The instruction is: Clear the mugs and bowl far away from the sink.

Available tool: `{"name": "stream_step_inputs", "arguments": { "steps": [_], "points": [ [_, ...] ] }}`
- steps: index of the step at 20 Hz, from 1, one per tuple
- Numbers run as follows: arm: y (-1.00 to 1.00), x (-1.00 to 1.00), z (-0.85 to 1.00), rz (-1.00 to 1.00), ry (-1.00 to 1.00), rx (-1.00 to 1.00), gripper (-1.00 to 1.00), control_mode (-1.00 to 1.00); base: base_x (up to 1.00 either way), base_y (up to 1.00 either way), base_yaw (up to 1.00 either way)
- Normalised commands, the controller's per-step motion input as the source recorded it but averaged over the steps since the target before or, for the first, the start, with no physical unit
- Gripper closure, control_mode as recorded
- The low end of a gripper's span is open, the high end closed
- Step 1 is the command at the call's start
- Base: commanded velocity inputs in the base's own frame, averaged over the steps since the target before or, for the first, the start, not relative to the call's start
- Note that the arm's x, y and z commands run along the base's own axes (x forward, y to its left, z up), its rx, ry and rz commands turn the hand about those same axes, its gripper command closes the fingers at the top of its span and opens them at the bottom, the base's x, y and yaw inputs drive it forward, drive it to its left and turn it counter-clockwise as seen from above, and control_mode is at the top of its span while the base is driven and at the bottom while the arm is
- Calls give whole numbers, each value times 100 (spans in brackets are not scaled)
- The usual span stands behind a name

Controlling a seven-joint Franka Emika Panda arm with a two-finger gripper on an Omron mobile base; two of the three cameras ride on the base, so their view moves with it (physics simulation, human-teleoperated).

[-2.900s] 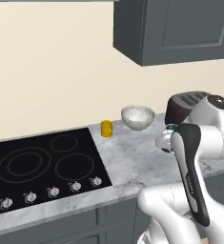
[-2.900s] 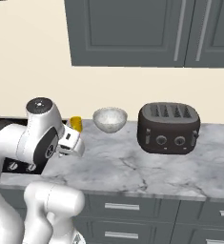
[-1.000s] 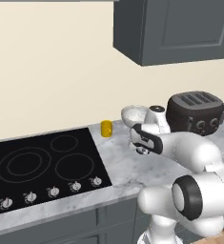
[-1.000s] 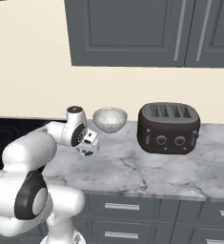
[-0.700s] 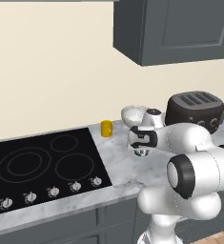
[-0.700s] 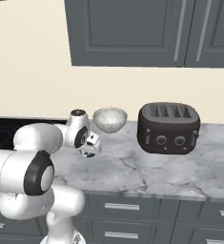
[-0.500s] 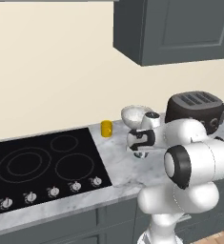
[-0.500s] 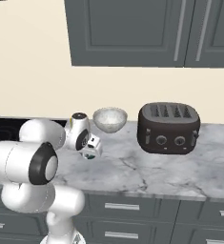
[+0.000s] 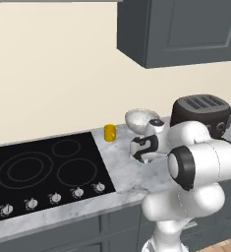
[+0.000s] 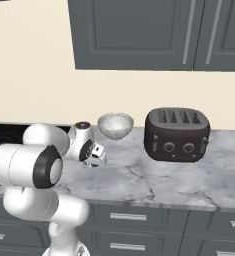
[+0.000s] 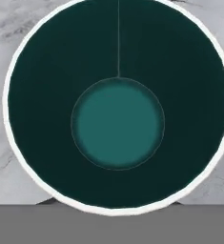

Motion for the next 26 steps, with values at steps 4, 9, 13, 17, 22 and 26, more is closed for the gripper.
{"name": "stream_step_inputs", "arguments": {
  "steps": [4,9,13,17,22,26],
  "points": [
    [-1,-6,36,2,-18,0,-100,-100,0,0,0],
    [0,-9,60,5,-17,0,-100,-100,0,0,0],
    [0,-39,72,6,-21,0,-100,-100,0,0,0],
    [0,-56,91,3,-16,3,-100,-100,0,0,0],
    [0,-81,99,0,-1,5,-100,-100,0,0,0],
    [-1,-78,87,0,-6,0,-100,-100,0,0,0]
  ]
}}
